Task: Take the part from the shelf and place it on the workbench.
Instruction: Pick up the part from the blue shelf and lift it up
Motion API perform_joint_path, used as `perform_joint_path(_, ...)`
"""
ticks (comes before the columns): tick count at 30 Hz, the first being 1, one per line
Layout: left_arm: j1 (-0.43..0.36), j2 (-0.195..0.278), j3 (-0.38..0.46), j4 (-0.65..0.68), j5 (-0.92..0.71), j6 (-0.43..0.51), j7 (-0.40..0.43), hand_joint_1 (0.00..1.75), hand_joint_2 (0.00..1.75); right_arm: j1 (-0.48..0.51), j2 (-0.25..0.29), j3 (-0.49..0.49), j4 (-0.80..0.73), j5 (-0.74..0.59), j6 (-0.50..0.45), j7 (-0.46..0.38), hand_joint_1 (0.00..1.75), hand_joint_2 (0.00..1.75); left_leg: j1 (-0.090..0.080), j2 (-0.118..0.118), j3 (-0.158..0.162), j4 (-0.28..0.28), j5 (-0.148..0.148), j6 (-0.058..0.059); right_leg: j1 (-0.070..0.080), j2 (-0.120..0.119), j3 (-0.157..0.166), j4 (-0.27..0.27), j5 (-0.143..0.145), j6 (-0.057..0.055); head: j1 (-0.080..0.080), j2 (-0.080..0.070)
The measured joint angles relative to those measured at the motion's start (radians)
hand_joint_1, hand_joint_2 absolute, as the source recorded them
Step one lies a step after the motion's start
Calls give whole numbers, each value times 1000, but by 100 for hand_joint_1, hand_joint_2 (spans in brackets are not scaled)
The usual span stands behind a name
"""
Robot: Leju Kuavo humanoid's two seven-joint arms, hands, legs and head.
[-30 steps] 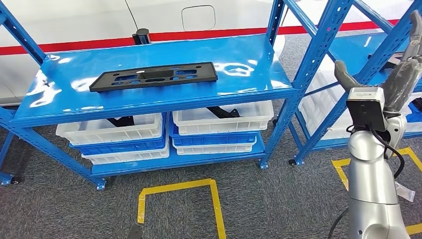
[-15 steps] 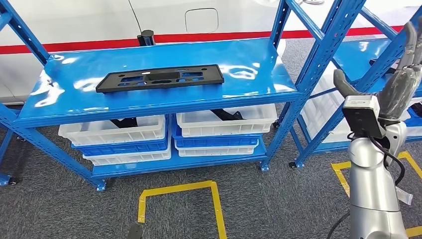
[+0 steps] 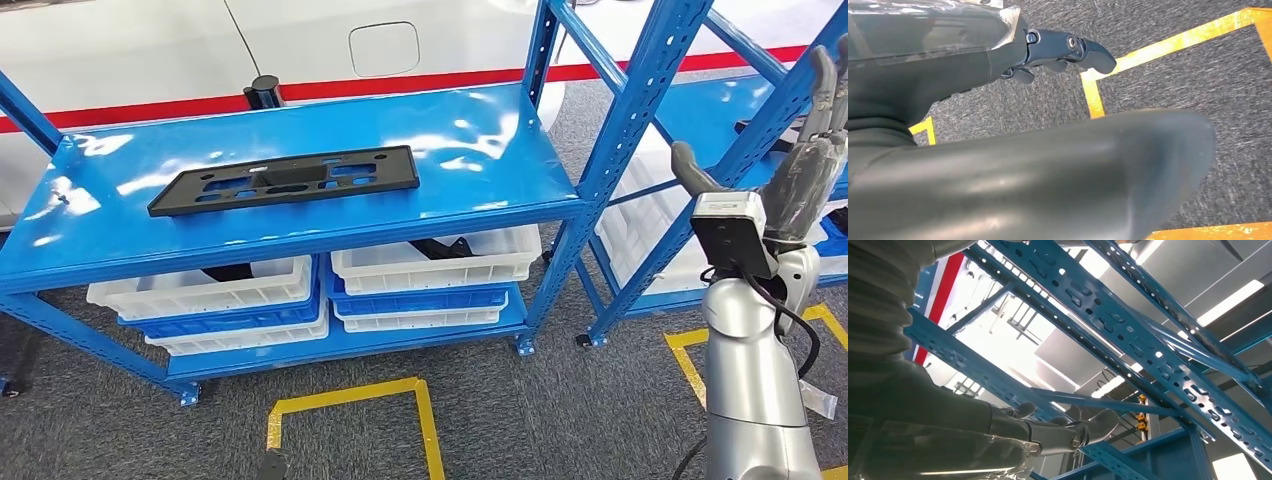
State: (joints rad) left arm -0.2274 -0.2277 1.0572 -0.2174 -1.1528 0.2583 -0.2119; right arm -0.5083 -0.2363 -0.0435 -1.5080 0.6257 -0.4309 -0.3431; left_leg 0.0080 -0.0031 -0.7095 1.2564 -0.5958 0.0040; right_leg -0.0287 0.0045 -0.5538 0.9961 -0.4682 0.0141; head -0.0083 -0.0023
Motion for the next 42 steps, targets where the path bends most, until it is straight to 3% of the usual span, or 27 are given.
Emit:
perform_joint_path(3, 0, 2, 0, 0, 5, 0, -2, 0, 0, -3, 4, 1, 0, 6, 4, 2, 0, 175, -2, 1, 39, -177, 139, 13, 1, 2, 36, -2, -28, 9, 1, 0)
perform_joint_path(5, 0, 3, 0, 0, 8, 0, -4, 0, 0, -10, 8, 3, 1, 10, 8, 3, 0, 175, -9, 0, 60, -241, 177, 24, 4, 4, 49, -6, -41, 21, 1, 0)
perform_joint_path(7, 0, 4, 0, 0, 11, 0, -6, 0, 0, -15, 9, 6, 2, 12, 10, 5, 0, 175, -14, -3, 70, -248, 175, 37, 8, 6, 58, -2, -42, 37, 1, 0)
perform_joint_path(9, -1, 5, 1, 0, 12, 0, -7, 0, 0, -18, 10, 9, 3, 13, 10, 6, 0, 175, -13, -5, 90, -256, 180, 50, 8, 3, 52, 28, -48, 46, 2, 0)
perform_joint_path(11, -2, 5, 1, 0, 12, 0, -8, 0, 0, -22, 9, 11, 4, 14, 10, 7, 0, 175, -13, -6, 106, -259, 174, 60, 7, 1, -4, 124, -77, 39, 3, 0)
perform_joint_path(13, -1, 5, 1, 0, 14, 0, -8, 0, 0, -24, 9, 12, 7, 15, 11, 8, 0, 175, -15, -7, 114, -259, 163, 66, 8, 1, -92, 249, -116, 31, 4, 0)
perform_joint_path(14, 0, 5, 1, 0, 15, 0, -9, 0, 0, -24, 10, 13, 9, 17, 12, 8, 0, 175, -17, -9, 119, -259, 157, 67, 9, 1, -123, 280, -124, 32, 4, 0)
perform_joint_path(15, 2, 5, 1, 0, 16, 0, -9, 0, 0, -24, 10, 14, 12, 19, 14, 8, 0, 175, -18, -10, 127, -259, 151, 68, 9, 1, -138, 277, -116, 38, 4, 0)
perform_joint_path(16, 2, 5, 1, 0, 18, 0, -10, 0, 0, -24, 10, 14, 14, 24, 17, 8, 0, 175, -20, -12, 136, -259, 145, 67, 10, 0, -133, 235, -87, 48, 4, 0)
perform_joint_path(17, 2, 5, 1, 0, 19, 1, -11, 0, 0, -25, 10, 15, 16, 30, 20, 9, 0, 175, -21, -14, 145, -259, 138, 66, 12, 0, -113, 162, -43, 57, 4, 0)
perform_joint_path(18, 2, 4, 1, 0, 20, 2, -13, 0, 0, -25, 11, 16, 17, 39, 25, 12, 0, 175, -22, -16, 155, -259, 132, 64, 14, 0, -91, 93, -3, 58, 3, 0)
perform_joint_path(20, 2, 3, 0, 0, 17, 6, -15, 0, 0, -26, 11, 21, 20, 63, 40, 21, 0, 175, -23, -18, 163, -260, 121, 56, 24, -3, -63, 6, 36, 41, 2, 0)
perform_joint_path(22, 3, 3, 0, 0, 14, 10, -15, 0, 0, -25, 11, 29, 21, 96, 65, 32, 0, 175, -25, -18, 162, -257, 115, 55, 27, -5, -54, -4, 45, 25, 2, 0)
perform_joint_path(25, 4, 2, 0, 0, 14, 13, -14, 0, 0, -18, 9, 46, 22, 140, 110, 47, 0, 175, -24, -15, 168, -260, 112, 63, 27, -3, -48, -7, 55, 26, 1, 0)
perform_joint_path(33, 9, 8, 1, 0, 32, 17, -24, 0, 0, -32, -35, 126, 60, 221, 305, 74, 0, 175, -23, -14, 171, -270, 108, 53, 28, -3, -47, -7, 48, 17, 2, 0)
perform_joint_path(42, 28, 11, 1, 0, 52, 22, -43, 0, 0, -109, -64, 311, 153, 308, 452, 89, 0, 175, -25, -13, 171, -270, 110, 50, 28, -3, -46, -7, 48, 17, 2, 0)
